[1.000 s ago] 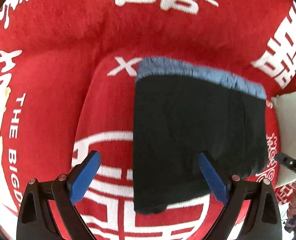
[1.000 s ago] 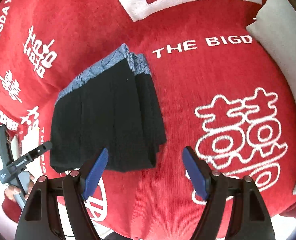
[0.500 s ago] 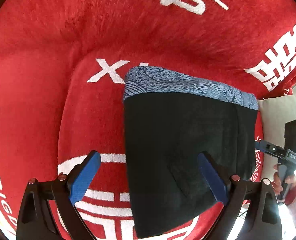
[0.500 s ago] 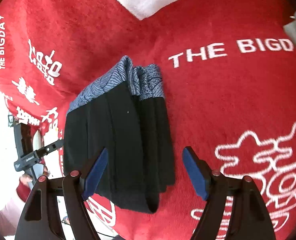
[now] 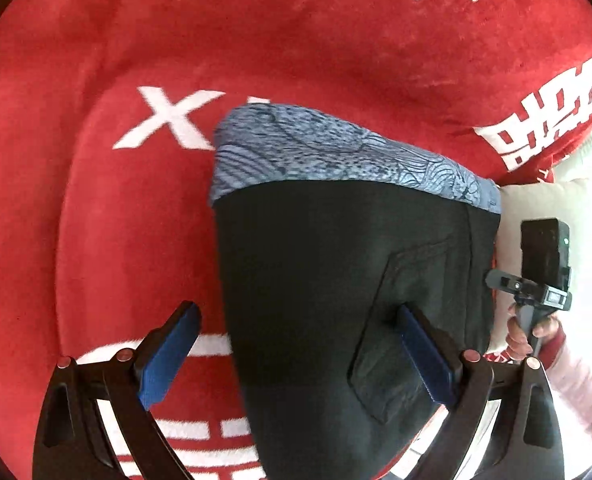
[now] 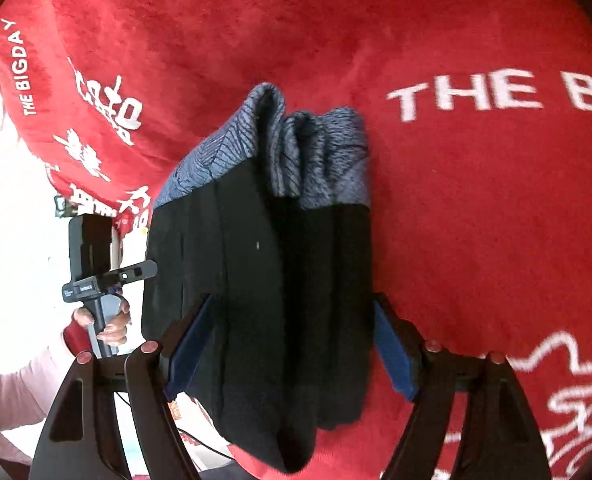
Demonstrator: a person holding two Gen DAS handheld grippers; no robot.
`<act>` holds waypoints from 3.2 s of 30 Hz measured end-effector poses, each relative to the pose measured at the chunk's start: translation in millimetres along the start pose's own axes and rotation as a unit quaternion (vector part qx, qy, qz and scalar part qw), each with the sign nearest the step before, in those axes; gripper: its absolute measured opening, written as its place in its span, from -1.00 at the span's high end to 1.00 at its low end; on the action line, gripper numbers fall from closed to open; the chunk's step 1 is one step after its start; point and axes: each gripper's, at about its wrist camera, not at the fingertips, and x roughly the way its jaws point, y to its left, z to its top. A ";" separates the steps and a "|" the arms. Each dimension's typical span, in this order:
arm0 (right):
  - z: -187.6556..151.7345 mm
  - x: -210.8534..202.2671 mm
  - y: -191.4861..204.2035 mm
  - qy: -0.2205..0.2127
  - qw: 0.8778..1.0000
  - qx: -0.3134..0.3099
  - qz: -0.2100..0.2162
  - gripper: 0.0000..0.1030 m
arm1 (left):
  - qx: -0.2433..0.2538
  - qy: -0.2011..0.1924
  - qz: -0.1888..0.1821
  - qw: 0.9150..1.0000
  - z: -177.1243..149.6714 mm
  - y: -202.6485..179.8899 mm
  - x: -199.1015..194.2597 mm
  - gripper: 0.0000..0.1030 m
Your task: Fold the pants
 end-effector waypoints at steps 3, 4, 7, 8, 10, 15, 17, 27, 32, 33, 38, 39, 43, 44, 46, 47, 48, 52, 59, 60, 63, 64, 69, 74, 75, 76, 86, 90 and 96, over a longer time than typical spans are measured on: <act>5.4 7.8 -2.1 0.000 1.000 0.003 0.013 -0.57 | 0.003 0.007 -0.004 1.000 2.3 -5.6 10.5 -0.91; 7.1 9.1 -3.1 -0.001 1.000 0.011 0.016 -0.57 | 0.003 0.006 -0.003 1.000 2.6 -7.7 12.7 -0.91; 6.5 7.2 -6.5 -0.005 0.999 0.040 0.011 -0.44 | 0.005 -0.012 0.012 1.000 0.3 -15.1 12.2 -0.88; 5.7 6.4 -4.6 -0.005 0.999 0.041 0.003 -0.33 | 0.008 -0.018 0.011 1.000 -1.3 -18.7 10.7 -0.65; 4.4 4.5 0.3 -0.008 0.999 0.040 -0.003 -0.15 | 0.020 -0.031 0.012 0.999 -4.2 -28.9 5.8 -0.48; -0.9 -6.0 9.4 -0.026 0.998 0.058 0.018 0.14 | 0.030 -0.052 0.010 0.998 -12.2 -35.9 -13.3 -0.18; -3.6 -12.0 12.1 -0.031 0.997 0.060 0.025 0.16 | 0.032 -0.060 0.006 0.998 -16.4 -40.7 -23.5 -0.17; -54.8 -33.5 41.8 -0.025 0.996 0.070 0.045 0.16 | 0.044 -0.058 0.004 0.997 -66.7 -60.1 -57.1 -0.17; -87.5 -21.5 39.4 -0.009 0.997 0.068 0.023 0.15 | 0.031 -0.039 0.019 0.999 -103.5 -47.6 -40.0 -0.17; -91.4 -15.3 36.5 -0.005 0.997 0.070 0.017 0.15 | 0.028 -0.035 0.027 0.999 -108.3 -43.5 -32.6 -0.17; -101.1 3.0 30.8 -0.025 0.998 0.039 -0.034 -0.09 | 0.019 -0.064 0.072 0.995 -121.1 -27.6 -20.9 -0.77; -100.8 4.8 31.8 -0.027 0.998 0.034 -0.045 -0.10 | 0.018 -0.068 0.083 0.994 -121.2 -26.8 -21.1 -0.90; -101.9 4.0 41.6 -0.033 0.995 0.011 -0.094 -0.32 | 0.021 -0.078 0.128 0.988 -124.9 -32.6 -23.7 -0.94; -102.6 2.3 45.5 -0.033 0.993 0.008 -0.110 -0.33 | 0.022 -0.081 0.144 0.986 -126.0 -35.8 -25.8 -0.94; -105.5 -4.6 53.8 -0.032 0.989 0.003 -0.146 -0.40 | 0.019 -0.081 0.183 0.980 -129.0 -42.3 -32.4 -0.94; -109.0 -10.6 55.9 -0.030 0.986 0.002 -0.166 -0.40 | 0.014 -0.078 0.203 0.976 -131.0 -45.9 -36.7 -0.94; -111.9 -14.9 59.5 -0.026 0.982 0.003 -0.186 -0.40 | 0.009 -0.079 0.224 0.971 -134.1 -51.0 -42.8 -0.94; -130.5 -40.3 69.2 -0.018 0.977 0.013 -0.212 -0.55 | -0.003 -0.092 0.260 0.961 -152.0 -72.2 -68.2 -0.95; -158.8 -70.1 102.8 -0.005 0.973 -0.003 -0.231 -0.64 | -0.020 -0.090 0.301 0.949 -194.5 -123.3 -84.4 -0.97; -164.2 -73.4 111.6 -0.004 0.972 -0.014 -0.233 -0.69 | -0.023 -0.088 0.299 0.950 -199.4 -131.3 -85.1 -0.97; -176.1 -77.6 135.7 -0.008 0.968 -0.039 -0.247 -0.80 | -0.020 -0.081 0.310 0.947 -212.8 -149.4 -88.8 -0.97; -179.6 -78.7 142.2 -0.011 0.967 -0.042 -0.251 -0.98 | -0.017 -0.080 0.311 0.947 -215.1 -154.6 -90.9 -0.97; -191.8 -84.8 171.1 -0.043 0.962 -0.035 -0.266 -1.00 | 0.034 -0.086 0.337 0.937 -226.0 -175.8 -105.4 -0.97; -200.0 -76.7 192.1 -0.046 0.956 -0.012 -0.291 -1.00 | 0.050 -0.085 0.346 0.933 -227.9 -173.7 -118.1 -0.97; -201.6 -74.9 197.0 -0.048 0.953 -0.009 -0.298 -1.00 | 0.048 -0.085 0.349 0.932 -228.0 -172.4 -121.0 -0.97; -203.7 -73.8 202.9 -0.052 0.950 -0.007 -0.307 -1.00 | 0.048 -0.086 0.352 0.931 -228.3 -171.5 -124.0 -0.97; -213.6 -75.3 240.1 -0.078 0.936 -0.009 -0.344 -1.00 | 0.073 -0.084 0.359 0.927 -240.0 -164.2 -136.5 -0.97; -216.7 -73.1 239.6 -0.070 0.935 -0.005 -0.348 -1.00 | 0.063 -0.086 0.351 0.930 -239.3 -161.7 -140.7 -0.97; -220.7 -70.0 239.6 -0.059 0.933 -0.008 -0.355 -1.00 | 0.062 -0.088 0.342 0.933 -239.5 -164.7 -142.7 -0.97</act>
